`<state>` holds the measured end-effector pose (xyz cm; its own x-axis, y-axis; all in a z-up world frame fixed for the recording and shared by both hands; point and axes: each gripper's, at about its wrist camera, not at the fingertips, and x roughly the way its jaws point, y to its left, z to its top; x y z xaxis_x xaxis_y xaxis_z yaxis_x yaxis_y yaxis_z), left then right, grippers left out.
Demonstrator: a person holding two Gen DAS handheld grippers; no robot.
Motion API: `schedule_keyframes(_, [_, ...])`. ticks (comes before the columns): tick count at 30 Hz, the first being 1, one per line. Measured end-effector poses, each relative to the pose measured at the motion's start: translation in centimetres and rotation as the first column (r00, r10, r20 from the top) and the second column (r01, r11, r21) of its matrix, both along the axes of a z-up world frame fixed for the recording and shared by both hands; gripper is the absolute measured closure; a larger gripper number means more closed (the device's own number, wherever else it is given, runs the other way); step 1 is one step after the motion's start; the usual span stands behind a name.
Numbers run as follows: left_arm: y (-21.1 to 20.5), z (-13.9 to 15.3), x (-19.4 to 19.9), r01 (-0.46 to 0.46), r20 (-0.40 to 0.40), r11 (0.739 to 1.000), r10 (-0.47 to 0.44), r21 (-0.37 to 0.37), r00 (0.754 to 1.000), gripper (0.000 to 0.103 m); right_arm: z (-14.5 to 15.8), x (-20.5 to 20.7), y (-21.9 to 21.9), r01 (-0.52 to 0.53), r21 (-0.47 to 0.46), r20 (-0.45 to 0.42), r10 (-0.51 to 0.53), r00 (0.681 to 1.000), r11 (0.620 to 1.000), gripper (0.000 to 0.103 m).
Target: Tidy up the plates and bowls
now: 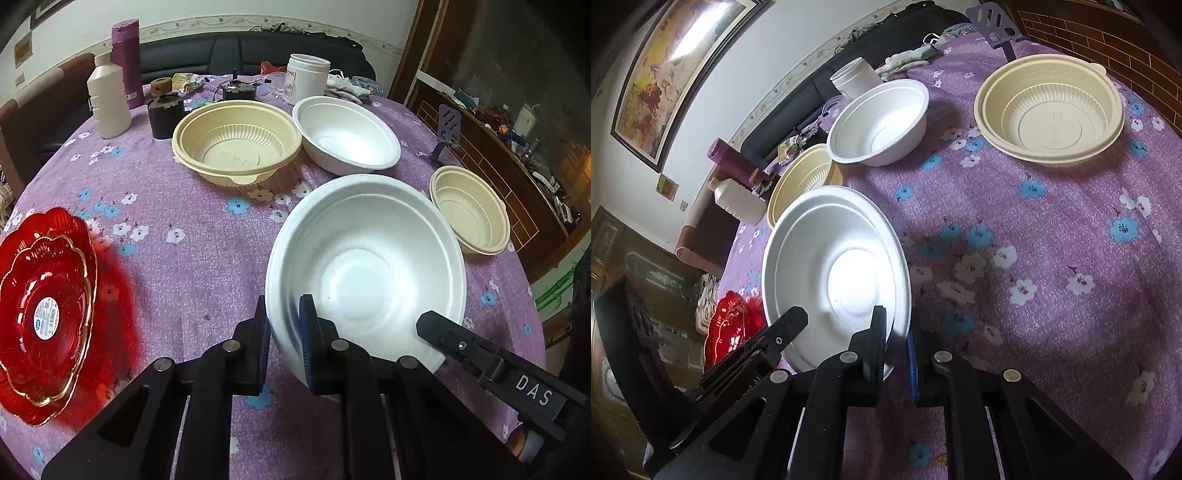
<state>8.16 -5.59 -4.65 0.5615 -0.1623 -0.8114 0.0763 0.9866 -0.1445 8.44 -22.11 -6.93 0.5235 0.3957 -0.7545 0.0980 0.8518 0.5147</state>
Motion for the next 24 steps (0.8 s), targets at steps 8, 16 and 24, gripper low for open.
schedule_keyframes(8, [-0.1, -0.4, -0.5, 0.006, 0.018, 1.0, -0.006, 0.01, 1.0, 0.09, -0.3, -0.5, 0.2, 0.003, -0.019, 0.005, -0.003, 1.0, 1.0, 0.093])
schedule_keyframes(16, [0.4, -1.1, -0.6, 0.01, 0.02, 1.0, -0.01, 0.002, 1.0, 0.09, -0.8, -0.5, 0.8, 0.009, -0.039, 0.004, -0.009, 1.0, 0.999, 0.093])
schedule_keyframes(24, [1.3, -1.5, -0.2, 0.015, 0.003, 0.999, -0.014, -0.049, 1.0, 0.09, -0.7, -0.4, 1.2, 0.003, -0.037, -0.007, -0.003, 1.0, 0.999, 0.093])
